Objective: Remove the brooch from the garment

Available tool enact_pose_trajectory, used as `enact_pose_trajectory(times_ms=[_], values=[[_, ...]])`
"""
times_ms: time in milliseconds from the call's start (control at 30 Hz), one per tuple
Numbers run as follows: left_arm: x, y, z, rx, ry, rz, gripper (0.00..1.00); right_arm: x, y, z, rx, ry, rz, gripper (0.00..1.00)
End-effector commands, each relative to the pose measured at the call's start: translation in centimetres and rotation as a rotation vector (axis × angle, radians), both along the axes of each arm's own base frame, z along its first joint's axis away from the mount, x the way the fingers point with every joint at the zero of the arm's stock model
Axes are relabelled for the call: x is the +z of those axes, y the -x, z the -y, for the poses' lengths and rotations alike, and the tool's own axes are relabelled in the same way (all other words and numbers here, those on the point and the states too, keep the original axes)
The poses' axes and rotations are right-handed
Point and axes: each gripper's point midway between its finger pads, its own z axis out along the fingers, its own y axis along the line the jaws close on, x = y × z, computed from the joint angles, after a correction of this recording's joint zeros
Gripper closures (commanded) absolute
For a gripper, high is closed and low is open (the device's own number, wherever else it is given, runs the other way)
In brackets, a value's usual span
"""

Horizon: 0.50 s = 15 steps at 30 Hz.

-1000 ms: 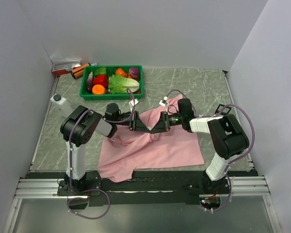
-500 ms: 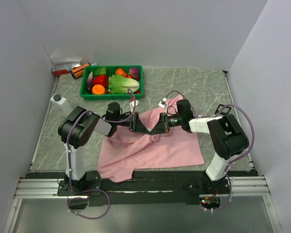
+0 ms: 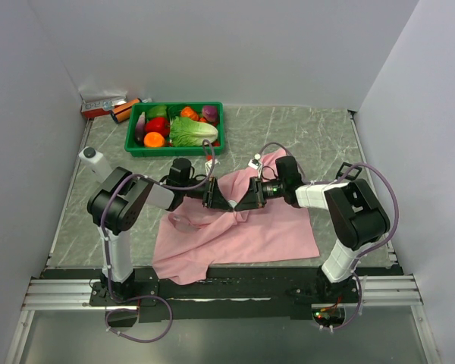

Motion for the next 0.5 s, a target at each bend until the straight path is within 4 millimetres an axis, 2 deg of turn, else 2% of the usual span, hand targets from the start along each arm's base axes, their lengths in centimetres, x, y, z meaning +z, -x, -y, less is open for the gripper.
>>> enact_pose_trajectory(times_ms=[0,167,333,433,467], values=[[0.6,0.3,-0.3,-0.015,0.006,0.045,0.72,2.6,-0.1,-0.3,0.030,-0.048,0.100,1.00],[-0.1,-0.7,-0.1,0.017,-0.021,0.036,0.74,2.6,0.0,-0.5,0.045,-0.045,0.112,1.00],[0.6,-1.5,0.4,0.034,-0.004,0.007,0.74,2.9,1.2,-1.3,0.104,-0.036,0.168,1.00],[0.8,-1.5,0.5,0.027,0.006,0.007,0.66,2.8,1.7,-1.4,0.108,-0.029,0.164,1.00],[0.9,-1.0,0.2,0.012,0.014,-0.001,0.61,2.8,1.7,-1.4,0.103,-0.026,0.159,1.00]])
